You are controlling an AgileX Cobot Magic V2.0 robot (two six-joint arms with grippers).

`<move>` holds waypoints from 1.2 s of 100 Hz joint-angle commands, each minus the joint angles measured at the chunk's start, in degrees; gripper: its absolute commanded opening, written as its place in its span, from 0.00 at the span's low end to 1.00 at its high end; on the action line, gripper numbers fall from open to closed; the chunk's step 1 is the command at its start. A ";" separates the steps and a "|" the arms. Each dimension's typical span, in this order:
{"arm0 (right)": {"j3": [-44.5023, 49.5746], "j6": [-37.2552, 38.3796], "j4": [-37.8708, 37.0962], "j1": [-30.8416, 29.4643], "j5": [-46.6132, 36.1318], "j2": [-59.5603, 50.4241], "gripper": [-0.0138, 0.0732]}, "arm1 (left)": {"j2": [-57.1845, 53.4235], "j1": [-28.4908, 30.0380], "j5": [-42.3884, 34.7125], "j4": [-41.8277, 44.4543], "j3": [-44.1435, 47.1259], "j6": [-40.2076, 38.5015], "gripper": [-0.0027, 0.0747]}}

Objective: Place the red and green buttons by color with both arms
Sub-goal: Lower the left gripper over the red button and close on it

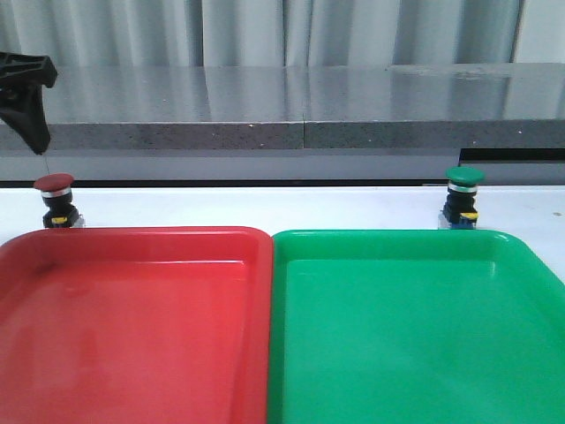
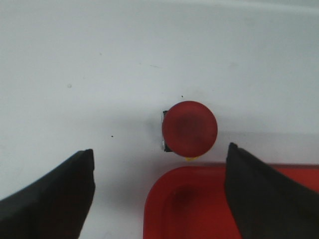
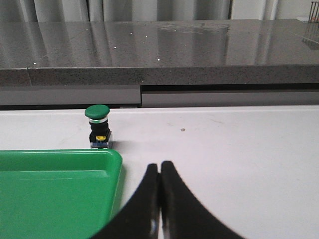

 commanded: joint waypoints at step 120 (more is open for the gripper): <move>-1.02 -0.41 -0.30 -0.26 -4.97 -0.89 0.09 | 11.28 -0.27 -0.89 -8.43 -11.67 7.25 0.27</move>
